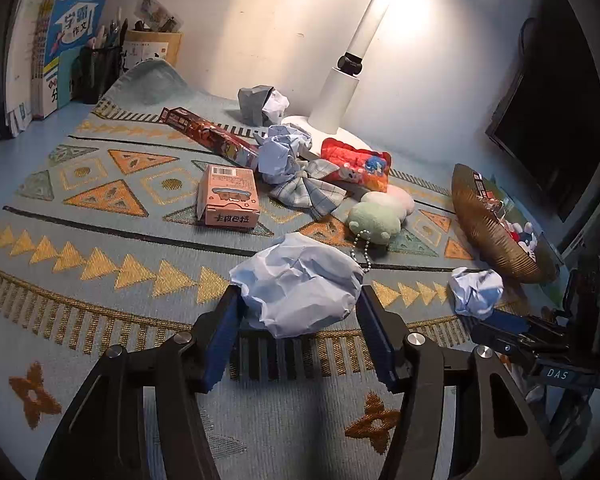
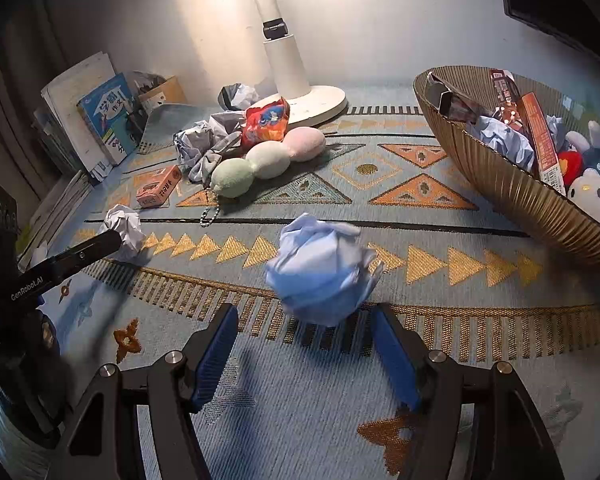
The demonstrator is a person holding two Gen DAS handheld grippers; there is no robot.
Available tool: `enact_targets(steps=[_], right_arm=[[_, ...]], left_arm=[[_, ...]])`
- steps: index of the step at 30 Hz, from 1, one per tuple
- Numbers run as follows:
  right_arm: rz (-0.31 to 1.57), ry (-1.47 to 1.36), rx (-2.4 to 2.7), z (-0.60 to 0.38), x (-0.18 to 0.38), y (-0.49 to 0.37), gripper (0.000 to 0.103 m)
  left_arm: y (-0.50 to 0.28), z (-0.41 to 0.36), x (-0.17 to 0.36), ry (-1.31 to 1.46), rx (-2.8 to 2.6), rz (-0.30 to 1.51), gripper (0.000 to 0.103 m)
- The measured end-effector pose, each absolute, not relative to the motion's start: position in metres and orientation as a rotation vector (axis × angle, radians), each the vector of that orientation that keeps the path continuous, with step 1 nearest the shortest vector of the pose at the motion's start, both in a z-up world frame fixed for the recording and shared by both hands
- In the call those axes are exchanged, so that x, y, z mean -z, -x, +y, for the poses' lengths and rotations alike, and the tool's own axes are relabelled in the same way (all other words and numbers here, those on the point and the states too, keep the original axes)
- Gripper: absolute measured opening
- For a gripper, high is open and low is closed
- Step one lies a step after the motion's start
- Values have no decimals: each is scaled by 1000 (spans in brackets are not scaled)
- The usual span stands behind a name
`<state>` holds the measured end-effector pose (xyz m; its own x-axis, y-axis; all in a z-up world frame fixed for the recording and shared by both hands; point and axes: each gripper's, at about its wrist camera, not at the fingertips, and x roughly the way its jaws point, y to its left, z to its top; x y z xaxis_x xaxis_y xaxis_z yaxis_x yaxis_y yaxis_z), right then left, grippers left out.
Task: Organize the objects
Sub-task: 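Lift both held paper balls and carry them toward the glass bowl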
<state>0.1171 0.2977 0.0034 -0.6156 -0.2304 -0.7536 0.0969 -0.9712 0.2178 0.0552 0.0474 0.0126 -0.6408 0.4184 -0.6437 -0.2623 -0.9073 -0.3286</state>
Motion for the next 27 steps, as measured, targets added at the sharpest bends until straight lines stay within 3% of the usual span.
enact_targets(steps=[14, 17, 24, 27], right_arm=[[-393, -1305, 2673, 311, -3, -81, 69], [-330, -1279, 2697, 303, -1, -81, 48], [-276, -1188, 2733, 298, -10, -98, 48], [-353, -1169, 2705, 303, -14, -113, 48]], left_arm=[[-55, 48, -10, 1072, -2519, -299, 56], [-55, 49, -10, 1078, -2519, -291, 56], [-54, 56, -9, 1101, -2540, -223, 55], [-60, 63, -16, 1053, -2552, -166, 54]])
